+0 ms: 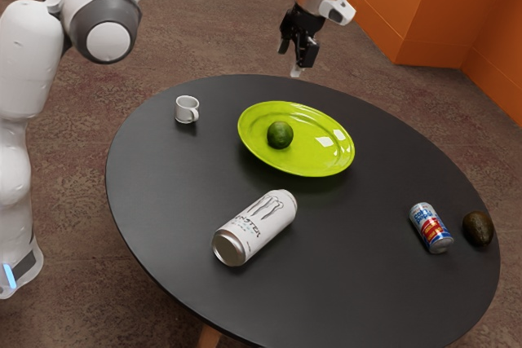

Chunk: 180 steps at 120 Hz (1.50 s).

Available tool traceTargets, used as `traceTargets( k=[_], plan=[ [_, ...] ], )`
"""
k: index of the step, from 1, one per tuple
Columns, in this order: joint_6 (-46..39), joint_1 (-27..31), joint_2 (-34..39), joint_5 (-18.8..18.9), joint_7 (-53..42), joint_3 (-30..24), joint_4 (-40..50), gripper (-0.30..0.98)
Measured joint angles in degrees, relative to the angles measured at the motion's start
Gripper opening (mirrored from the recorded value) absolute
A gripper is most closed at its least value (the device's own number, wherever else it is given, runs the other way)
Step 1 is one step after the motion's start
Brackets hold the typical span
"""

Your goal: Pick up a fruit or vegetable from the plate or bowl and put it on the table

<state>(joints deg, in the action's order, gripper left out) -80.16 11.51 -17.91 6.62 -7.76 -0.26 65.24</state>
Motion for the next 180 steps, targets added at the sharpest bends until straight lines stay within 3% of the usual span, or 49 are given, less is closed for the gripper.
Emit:
traceTargets(
  k=[21,55,97,180],
  plan=[
    [-8.64,0.01,-0.19,-1.41,-0.12,0.00,10.09,0.69],
    [-18.31,-0.93,-0.30,-2.28,0.68,-0.57,14.50,0.69],
    [-23.51,-1.03,2.37,-3.99,1.76,-0.28,24.41,0.69],
    [-28.94,-1.05,5.47,-5.06,2.58,-0.71,30.92,0.69]
  ],
)
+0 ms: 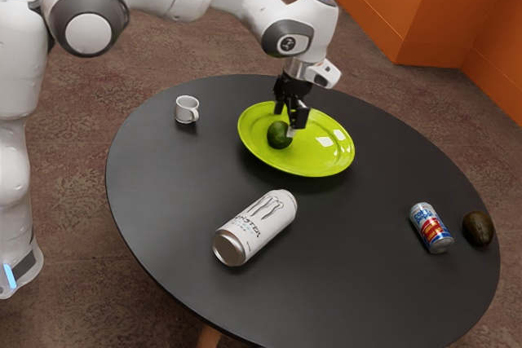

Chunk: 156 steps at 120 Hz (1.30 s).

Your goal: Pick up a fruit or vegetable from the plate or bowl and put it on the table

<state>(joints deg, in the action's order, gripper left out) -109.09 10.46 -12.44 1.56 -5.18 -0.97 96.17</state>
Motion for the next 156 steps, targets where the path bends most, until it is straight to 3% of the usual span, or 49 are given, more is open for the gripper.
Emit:
traceTargets(
  k=[54,74,106,139,156],
  plan=[
    [-3.04,0.00,-1.81,-0.32,0.12,0.05,2.52,0.69],
    [-3.60,0.10,-1.92,-0.37,0.16,0.06,2.62,0.45],
    [-2.74,0.28,2.08,-0.31,0.47,0.58,2.55,0.43],
    [-0.79,1.43,3.98,-3.34,0.61,11.45,2.05,0.43],
    [-0.16,3.32,3.79,-4.49,0.63,12.99,1.96,0.43]
  ],
)
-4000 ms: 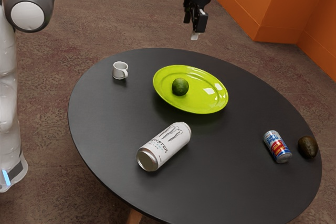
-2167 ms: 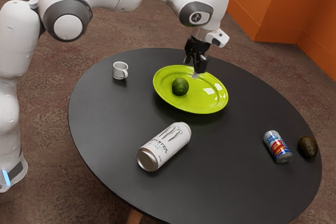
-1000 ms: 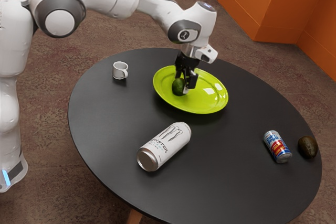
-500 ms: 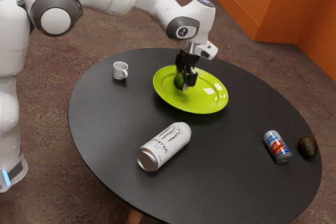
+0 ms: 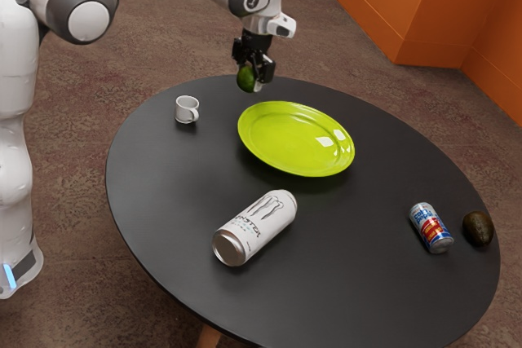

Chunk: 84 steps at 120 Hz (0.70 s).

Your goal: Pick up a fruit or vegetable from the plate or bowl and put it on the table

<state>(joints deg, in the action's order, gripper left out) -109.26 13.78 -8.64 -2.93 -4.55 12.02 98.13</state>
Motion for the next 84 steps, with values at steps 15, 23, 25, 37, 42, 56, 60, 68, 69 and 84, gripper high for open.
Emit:
traceTargets(
  k=[15,23,25,37,42,56,60,68,69,84],
  plan=[
    [0.29,0.52,-0.20,-0.66,0.01,0.11,0.05,0.43],
    [0.38,1.27,-0.25,-1.00,0.01,0.11,0.12,0.43],
    [0.40,1.48,-0.26,-1.07,0.01,0.11,0.13,0.43],
    [0.49,2.39,-0.33,-1.32,0.02,0.11,0.08,0.43],
    [0.52,2.63,-0.43,-1.37,0.02,0.11,0.09,0.43],
    [0.57,2.90,-0.52,-1.47,0.00,0.11,0.13,0.46],
    [0.59,2.90,-0.53,-1.56,-0.11,0.10,0.14,0.52],
    [0.67,3.17,-0.55,-1.73,-0.33,0.11,0.16,0.58],
    [0.68,3.22,-0.56,-1.75,-0.36,0.11,0.16,0.59],
    [0.73,3.44,-0.61,-1.84,-0.82,0.11,0.16,0.64]
  ],
)
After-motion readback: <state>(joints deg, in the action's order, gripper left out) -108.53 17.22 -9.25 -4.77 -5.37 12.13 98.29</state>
